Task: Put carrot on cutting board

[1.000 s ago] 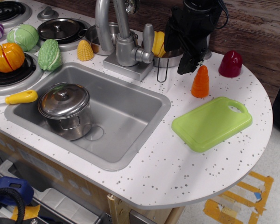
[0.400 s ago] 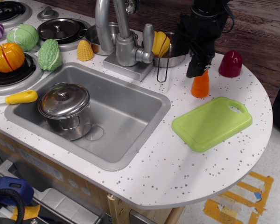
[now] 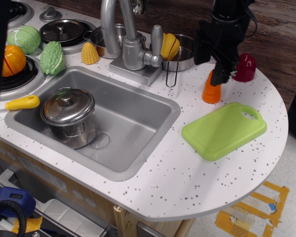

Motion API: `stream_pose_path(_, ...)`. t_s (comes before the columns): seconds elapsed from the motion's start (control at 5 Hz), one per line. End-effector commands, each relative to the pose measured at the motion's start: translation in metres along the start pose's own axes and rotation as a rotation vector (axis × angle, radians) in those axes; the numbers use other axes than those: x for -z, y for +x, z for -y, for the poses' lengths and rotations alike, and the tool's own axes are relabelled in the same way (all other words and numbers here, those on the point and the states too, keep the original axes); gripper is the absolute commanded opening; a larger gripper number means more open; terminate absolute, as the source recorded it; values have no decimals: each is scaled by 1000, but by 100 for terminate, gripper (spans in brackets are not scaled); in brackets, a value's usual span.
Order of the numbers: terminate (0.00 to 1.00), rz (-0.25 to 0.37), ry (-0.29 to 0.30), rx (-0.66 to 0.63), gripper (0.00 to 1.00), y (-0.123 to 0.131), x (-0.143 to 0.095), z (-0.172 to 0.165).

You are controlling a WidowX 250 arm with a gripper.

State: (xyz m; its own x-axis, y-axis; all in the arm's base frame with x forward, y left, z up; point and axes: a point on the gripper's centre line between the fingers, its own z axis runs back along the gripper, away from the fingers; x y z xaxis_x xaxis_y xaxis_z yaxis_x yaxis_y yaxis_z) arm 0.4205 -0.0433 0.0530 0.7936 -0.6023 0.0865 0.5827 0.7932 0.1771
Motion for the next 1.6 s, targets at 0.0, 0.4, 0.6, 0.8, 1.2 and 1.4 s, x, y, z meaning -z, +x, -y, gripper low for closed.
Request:
stream_pose_path(0.0, 0, 77, 19, -3, 100, 10, -11, 1)
stream_pose_path(0.4, 0, 113, -16, 1, 100, 6, 7, 1)
stream_pose_path(0.6, 0, 128, -21, 2, 100, 9, 15, -1)
stream_pose_path(0.8, 0, 130, -29, -4, 0, 10, 18, -1)
stream_pose_path(1.2, 0, 55, -19, -29, 0, 8, -17, -1)
stream_pose_path(1.4, 0, 1, -7, -69, 0, -6, -36, 13)
